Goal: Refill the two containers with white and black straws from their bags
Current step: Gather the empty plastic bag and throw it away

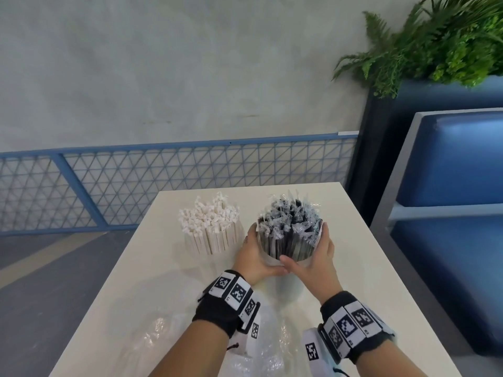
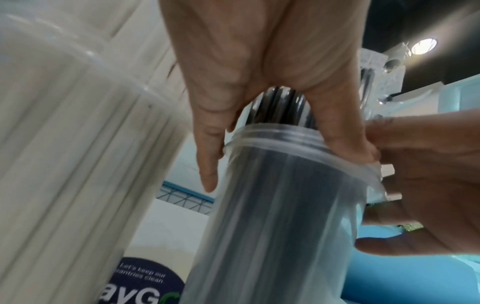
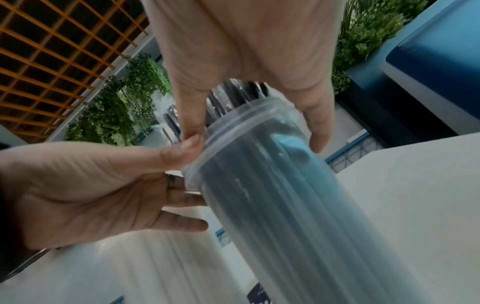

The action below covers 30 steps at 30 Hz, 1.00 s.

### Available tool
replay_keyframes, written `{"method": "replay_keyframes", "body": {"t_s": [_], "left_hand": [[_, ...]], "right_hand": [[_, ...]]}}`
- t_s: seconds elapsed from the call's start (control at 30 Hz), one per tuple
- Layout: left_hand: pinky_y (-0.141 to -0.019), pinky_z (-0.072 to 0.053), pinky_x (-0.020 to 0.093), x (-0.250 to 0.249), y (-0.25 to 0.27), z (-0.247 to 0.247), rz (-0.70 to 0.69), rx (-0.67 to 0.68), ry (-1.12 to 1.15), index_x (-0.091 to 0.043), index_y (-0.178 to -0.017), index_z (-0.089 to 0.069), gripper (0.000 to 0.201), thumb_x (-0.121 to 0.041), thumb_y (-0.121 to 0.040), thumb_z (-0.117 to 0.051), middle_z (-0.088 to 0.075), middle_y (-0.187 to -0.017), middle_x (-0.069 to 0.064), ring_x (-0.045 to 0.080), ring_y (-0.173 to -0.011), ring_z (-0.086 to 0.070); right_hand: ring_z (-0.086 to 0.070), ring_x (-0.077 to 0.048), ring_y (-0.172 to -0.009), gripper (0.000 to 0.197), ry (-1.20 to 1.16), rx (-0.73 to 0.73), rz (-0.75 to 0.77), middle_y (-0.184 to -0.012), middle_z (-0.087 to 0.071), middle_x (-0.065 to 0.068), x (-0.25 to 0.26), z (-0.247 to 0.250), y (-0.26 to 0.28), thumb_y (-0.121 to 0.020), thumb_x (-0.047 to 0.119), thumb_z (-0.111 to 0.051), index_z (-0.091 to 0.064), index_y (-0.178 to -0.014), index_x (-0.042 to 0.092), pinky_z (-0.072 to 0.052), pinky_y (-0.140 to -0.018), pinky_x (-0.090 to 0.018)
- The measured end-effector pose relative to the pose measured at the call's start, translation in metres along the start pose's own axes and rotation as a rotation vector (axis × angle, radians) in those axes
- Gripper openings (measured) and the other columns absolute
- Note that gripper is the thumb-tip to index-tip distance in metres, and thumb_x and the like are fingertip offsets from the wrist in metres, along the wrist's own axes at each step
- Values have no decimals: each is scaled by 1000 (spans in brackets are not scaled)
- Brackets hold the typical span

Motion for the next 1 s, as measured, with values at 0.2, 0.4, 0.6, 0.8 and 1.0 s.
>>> {"method": "replay_keyframes", "body": {"t_s": [0.2, 0.4, 0.6, 0.8, 1.0], "left_hand": [[-101, -38, 23, 38, 44, 13, 103, 36, -325, -13, -134, -41, 65, -30, -79, -72, -49, -134, 2, 18, -124, -49], [-116, -10, 53, 133, 91, 23, 451, 344, -1053, -10, -147, -14, 66, -24, -93, -50, -23, -153, 8, 24, -145, -13], [-114, 0, 59, 136, 114, 24, 393, 362, -1104, -14, -129, -41, 42, -5, -87, -43, -44, -133, 8, 25, -125, -44], [-115, 12, 54, 87, 133, 24, 49, 169, -1095, -18, -105, -56, 23, -9, -85, -49, -54, -114, 0, 17, -118, -46], [-67, -37, 23, 41, 186, 38, -569, -299, -718, -26, -87, -52, 11, -36, -87, -56, -52, -78, -9, 10, -69, -48]], "right_hand": [[-45, -21, -88, 38, 175, -253, 117, -100, -41, -1, -22, 2, 40, -75, 19, -74, -46, -100, 10, -45, -82, -36], [-48, -15, -110, 32, 517, 403, 234, -118, -45, 8, -50, -86, 75, -85, 29, -59, -49, -114, 21, -36, -95, -26], [-24, -13, -139, 58, 727, 754, 280, -149, -27, 6, -42, -143, 109, -89, 31, -51, -27, -141, 20, -10, -116, -35], [-56, -21, -110, 23, 726, 805, 273, -104, -62, 6, -36, -157, 114, -92, 18, -42, -52, -113, 18, -34, -101, -29], [-60, -6, -80, 20, 343, 597, 221, -80, -62, 14, -16, -130, 92, -88, 14, -54, -50, -80, 32, -44, -74, -15]]}}
Point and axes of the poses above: each hand's wrist, its own y-axis away from the middle knuckle, its own z-axis out of the back of the hand, x = y × z, the point moved 7 cm from there along -y, towards the middle knuckle
